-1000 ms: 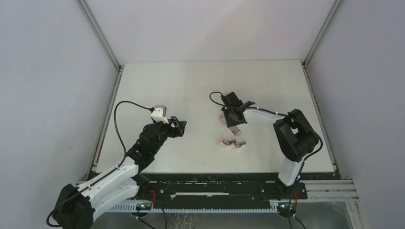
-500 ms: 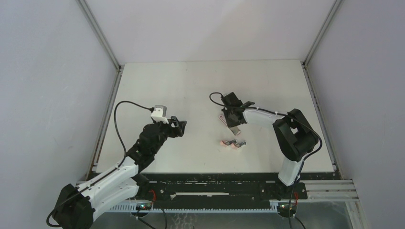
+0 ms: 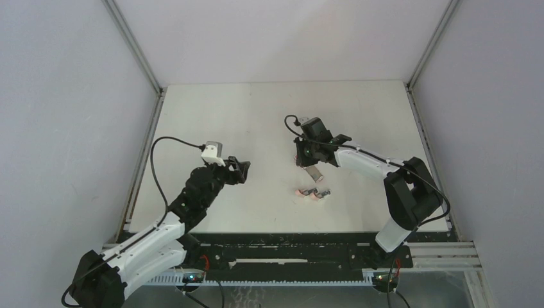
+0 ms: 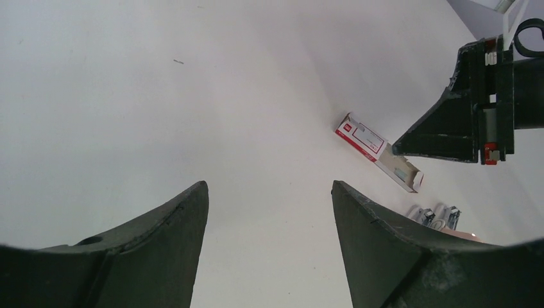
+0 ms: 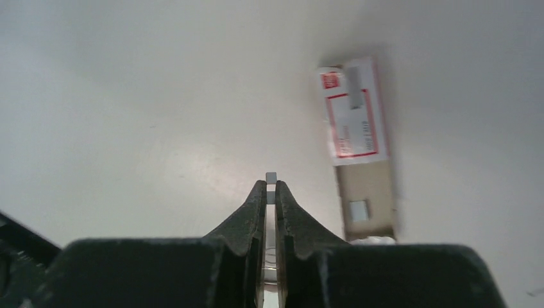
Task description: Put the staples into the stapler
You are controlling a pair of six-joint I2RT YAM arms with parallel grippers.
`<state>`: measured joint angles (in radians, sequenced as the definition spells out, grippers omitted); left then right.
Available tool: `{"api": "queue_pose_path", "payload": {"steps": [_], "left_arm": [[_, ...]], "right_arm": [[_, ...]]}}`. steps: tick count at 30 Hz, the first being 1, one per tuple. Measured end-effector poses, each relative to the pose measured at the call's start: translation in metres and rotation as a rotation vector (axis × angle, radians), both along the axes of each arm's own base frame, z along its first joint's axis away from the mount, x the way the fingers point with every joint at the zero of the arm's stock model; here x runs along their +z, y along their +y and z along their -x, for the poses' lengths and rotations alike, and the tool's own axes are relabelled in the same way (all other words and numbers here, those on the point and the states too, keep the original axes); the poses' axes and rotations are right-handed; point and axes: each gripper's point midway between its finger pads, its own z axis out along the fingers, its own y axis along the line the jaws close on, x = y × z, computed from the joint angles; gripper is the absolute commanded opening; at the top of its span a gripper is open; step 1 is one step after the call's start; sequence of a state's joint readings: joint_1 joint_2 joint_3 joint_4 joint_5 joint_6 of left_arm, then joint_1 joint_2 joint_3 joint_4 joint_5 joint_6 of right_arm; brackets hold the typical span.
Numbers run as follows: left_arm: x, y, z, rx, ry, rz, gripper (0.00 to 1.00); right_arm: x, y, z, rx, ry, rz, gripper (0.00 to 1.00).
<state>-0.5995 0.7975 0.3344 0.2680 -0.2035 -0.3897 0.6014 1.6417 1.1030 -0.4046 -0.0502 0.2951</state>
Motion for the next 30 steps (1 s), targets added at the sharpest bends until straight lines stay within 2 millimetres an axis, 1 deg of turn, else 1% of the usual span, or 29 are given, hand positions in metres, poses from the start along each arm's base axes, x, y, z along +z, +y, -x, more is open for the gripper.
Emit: {"api": "queue_pose_path", "payload": {"steps": [5,6,9,11,14,18,22,30], "left_arm": [[0.003,0.002,0.002,0.003,-0.013,0.009,0.75],[0.003,0.003,0.003,0.004,-0.016,0.011,0.75],[0.004,0.006,0.005,0.011,-0.028,0.018,0.75],[0.006,0.008,0.006,0.018,-0.041,0.024,0.75],[0.009,0.011,0.007,0.031,-0.054,0.031,0.75],[0.011,0.012,0.006,0.038,-0.058,0.032,0.75],[0.01,0.013,0.006,0.038,-0.057,0.032,0.75],[0.009,0.012,0.006,0.038,-0.052,0.028,0.75]], "right_arm": [[0.0,0.039,0.012,0.067,0.049,-0.132,0.04],[-0.003,0.05,0.016,0.088,0.065,-0.162,0.04],[-0.014,0.072,0.026,0.128,0.115,-0.214,0.04],[-0.024,0.085,0.032,0.148,0.152,-0.244,0.04],[-0.035,0.098,0.037,0.165,0.199,-0.286,0.04],[-0.047,0.107,0.041,0.171,0.25,-0.323,0.04],[-0.051,0.11,0.04,0.166,0.274,-0.352,0.05],[-0.052,0.105,0.03,0.136,0.271,-0.368,0.06]]}}
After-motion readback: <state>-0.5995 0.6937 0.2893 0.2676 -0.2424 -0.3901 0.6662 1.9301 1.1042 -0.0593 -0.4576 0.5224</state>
